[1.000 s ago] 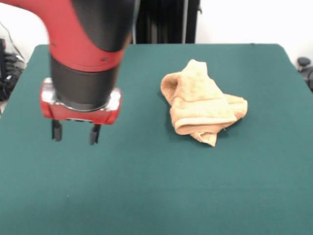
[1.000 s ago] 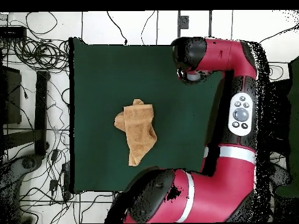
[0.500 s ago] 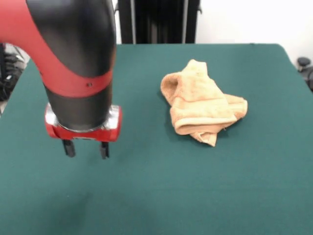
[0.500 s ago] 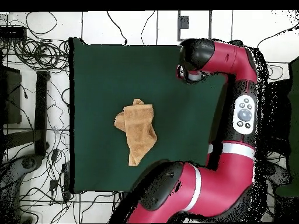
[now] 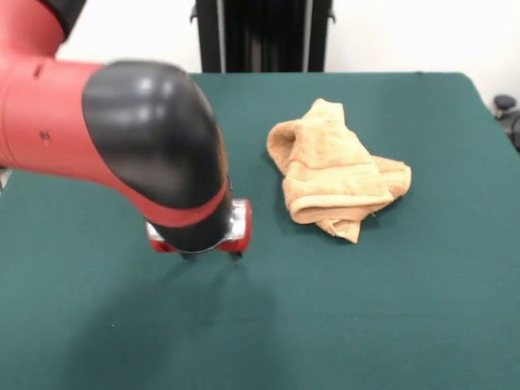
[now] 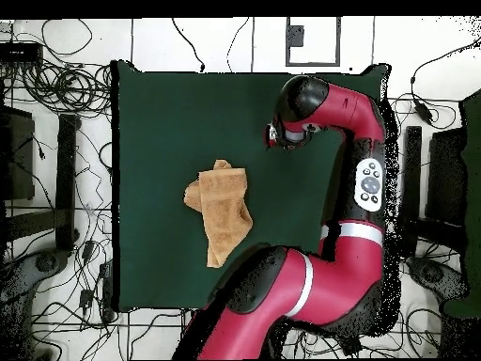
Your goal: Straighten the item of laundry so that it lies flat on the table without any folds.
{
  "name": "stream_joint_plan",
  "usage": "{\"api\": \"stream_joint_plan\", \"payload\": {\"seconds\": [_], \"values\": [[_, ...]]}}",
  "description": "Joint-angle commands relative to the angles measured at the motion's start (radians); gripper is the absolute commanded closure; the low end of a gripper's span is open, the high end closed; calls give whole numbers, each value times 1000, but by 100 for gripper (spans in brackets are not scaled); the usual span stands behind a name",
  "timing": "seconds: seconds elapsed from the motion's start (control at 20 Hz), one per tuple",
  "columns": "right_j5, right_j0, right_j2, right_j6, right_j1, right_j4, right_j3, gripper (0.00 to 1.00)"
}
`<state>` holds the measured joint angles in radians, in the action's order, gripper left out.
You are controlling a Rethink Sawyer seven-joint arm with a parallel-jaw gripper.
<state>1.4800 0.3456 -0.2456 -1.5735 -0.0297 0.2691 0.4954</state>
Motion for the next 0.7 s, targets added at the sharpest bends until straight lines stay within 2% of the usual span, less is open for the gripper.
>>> {"api": "stream_joint_plan", "payload": {"seconds": [0.05, 0.7], "values": [[220, -39, -131, 74, -52, -70, 10, 0], [264, -32, -116, 65, -61, -123, 34, 0]]}}
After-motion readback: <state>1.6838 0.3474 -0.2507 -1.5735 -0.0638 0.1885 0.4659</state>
